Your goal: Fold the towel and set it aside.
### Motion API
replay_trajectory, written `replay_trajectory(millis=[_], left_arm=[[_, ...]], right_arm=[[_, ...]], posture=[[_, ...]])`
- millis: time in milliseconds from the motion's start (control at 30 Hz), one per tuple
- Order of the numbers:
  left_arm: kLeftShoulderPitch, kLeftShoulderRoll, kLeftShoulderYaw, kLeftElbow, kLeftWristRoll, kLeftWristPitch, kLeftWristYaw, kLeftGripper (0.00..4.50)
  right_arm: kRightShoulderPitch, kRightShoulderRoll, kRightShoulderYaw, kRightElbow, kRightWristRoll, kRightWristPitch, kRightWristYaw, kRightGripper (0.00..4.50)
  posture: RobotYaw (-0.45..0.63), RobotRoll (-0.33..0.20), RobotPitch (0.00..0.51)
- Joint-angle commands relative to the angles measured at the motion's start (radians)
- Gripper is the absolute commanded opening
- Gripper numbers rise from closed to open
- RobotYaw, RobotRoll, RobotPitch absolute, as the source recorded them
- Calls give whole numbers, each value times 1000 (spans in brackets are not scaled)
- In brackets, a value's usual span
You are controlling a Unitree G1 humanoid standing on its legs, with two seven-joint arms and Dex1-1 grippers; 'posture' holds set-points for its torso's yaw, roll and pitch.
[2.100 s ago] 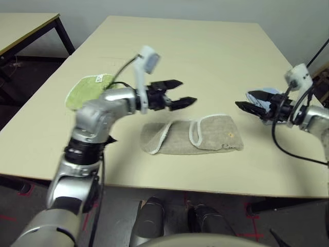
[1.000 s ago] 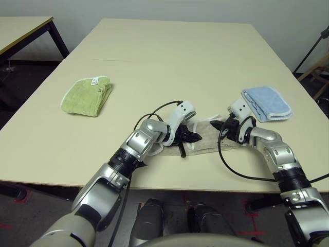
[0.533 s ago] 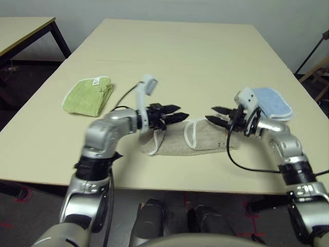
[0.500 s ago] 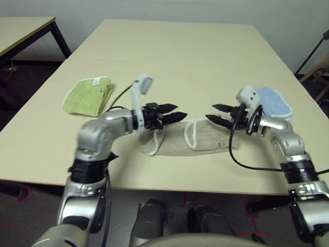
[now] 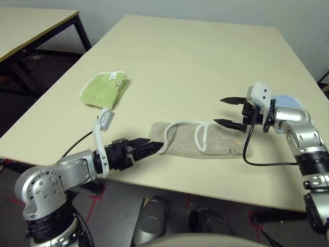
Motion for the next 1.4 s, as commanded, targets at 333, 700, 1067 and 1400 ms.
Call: replay_trajectory(millis=[333,700,1067,1400], left_arm=[[-67,-198,-49,180,-227,-128,559,4477],[-54,-32,-294,289,-548,-398,811,4477],[-36,71,-459,317,-595,-604,828,4477],[-53,83,-472,313,-605,-701,801,1656]], right_arm=[[15,-67,-60,-29,126,92,169,4440],[200,-243,-181,-194,196,218,184,4440],[250,-237,-208,-350,245,343,109,4440],[260,-246,-213,-385,255,385,85,4500]], posture=[[299,0,151],[233,0,166],[226,0,183],[228,0,180]])
